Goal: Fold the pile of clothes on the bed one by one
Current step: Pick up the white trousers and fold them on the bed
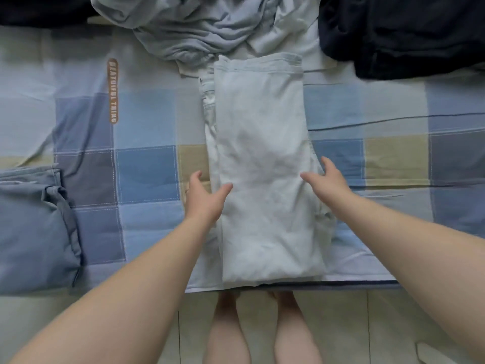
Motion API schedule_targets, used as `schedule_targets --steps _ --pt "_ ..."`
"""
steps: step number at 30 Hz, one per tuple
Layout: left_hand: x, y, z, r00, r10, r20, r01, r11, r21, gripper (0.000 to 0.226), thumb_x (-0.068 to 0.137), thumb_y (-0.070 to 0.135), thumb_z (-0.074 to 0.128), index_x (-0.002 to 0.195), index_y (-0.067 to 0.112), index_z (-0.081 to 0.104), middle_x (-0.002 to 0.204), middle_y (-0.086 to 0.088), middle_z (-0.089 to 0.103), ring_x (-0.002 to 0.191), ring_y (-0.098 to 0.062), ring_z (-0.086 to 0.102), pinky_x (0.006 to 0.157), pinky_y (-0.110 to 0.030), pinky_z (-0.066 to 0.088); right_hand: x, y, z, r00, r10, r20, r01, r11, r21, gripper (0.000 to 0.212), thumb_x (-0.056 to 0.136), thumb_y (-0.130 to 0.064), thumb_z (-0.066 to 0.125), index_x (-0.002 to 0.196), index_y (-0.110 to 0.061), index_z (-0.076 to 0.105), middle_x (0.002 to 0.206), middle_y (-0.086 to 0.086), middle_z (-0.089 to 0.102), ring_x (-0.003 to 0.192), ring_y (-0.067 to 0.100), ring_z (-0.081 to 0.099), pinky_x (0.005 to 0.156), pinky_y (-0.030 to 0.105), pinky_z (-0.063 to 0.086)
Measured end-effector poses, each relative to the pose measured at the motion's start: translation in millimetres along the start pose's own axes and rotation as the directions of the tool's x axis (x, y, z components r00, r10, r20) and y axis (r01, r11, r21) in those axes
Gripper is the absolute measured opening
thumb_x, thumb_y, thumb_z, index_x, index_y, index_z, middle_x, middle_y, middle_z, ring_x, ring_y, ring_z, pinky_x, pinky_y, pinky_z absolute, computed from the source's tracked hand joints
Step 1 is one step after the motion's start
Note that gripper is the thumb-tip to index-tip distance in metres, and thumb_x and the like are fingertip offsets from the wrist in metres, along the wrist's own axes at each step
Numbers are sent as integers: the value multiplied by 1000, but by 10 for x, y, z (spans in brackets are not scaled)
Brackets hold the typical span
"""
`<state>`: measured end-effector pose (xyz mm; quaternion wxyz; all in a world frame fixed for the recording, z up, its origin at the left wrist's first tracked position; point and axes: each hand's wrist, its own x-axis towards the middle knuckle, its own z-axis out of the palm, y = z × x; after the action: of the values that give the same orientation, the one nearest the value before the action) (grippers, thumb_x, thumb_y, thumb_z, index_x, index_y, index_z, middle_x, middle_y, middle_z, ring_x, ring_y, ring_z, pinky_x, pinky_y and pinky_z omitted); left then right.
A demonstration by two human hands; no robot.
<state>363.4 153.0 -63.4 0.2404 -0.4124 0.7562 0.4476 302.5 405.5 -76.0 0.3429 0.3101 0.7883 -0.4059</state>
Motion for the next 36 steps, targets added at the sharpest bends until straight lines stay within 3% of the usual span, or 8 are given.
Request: schedule_targets --steps 3,8,11,13,16,21,26,36 --pt "-160 -359 155 993 -84 84 89 994 -57 97 83 35 81 156 16 20 153 -4 41 132 -21 48 102 -30 38 -1 599 53 997 77 7 -76 993 -93 111 62 -57 75 156 -27 24 155 4 37 140 33 40 114 53 36" --pt "-405 -860 398 965 -186 184 188 982 6 64 80 31 84 130 16 47 117 5 62 102 -20 62 89 -34 50 -153 1172 102 988 151 -14 -151 986 -70 96 75 -41 84 150 -14 30 148 7 40 133 30 45 112 48 39" --pt "-586 -1075 475 937 -251 242 266 963 -31 51 80 20 85 126 8 64 124 -8 69 109 -24 67 97 -36 53 -241 1331 31 967 226 114 -221 974 -56 84 72 -40 88 140 -14 45 134 2 58 113 25 61 86 35 55" --pt "-718 -1143 468 917 -292 273 312 950 -30 47 82 17 83 124 5 65 124 -10 69 108 -25 66 94 -35 53 -384 1393 2 952 241 186 -230 970 -84 82 68 -41 91 134 -16 48 124 -1 63 98 19 65 60 23 50" --pt "-873 -1145 425 860 -389 330 435 897 -76 34 86 20 80 114 16 63 119 -7 69 105 -27 67 85 -41 59 -602 1494 19 950 257 174 -243 965 -97 97 66 -41 93 140 -11 38 128 5 59 107 25 61 72 30 48" --pt "-982 -1014 321 769 -439 465 541 834 -107 35 86 22 79 117 20 62 118 1 69 99 -19 67 62 -31 58 -828 1517 142 907 346 238 -354 935 -11 83 69 -54 86 135 -22 48 130 -9 54 117 18 52 95 41 45" --pt "-961 -986 215 700 -476 533 593 803 -61 38 89 22 77 124 18 62 117 0 70 97 -18 68 60 -29 58 -843 1496 198 830 472 298 -557 738 381 42 78 -36 85 111 -23 64 109 -4 72 96 15 68 77 32 55" --pt "-1356 -998 42 707 -493 507 589 807 -37 36 89 25 76 122 16 62 111 -2 69 89 -17 67 62 -30 55 -1487 1376 59 828 481 287 -558 666 494 23 89 -26 75 107 -18 63 101 0 72 86 16 68 67 28 54"
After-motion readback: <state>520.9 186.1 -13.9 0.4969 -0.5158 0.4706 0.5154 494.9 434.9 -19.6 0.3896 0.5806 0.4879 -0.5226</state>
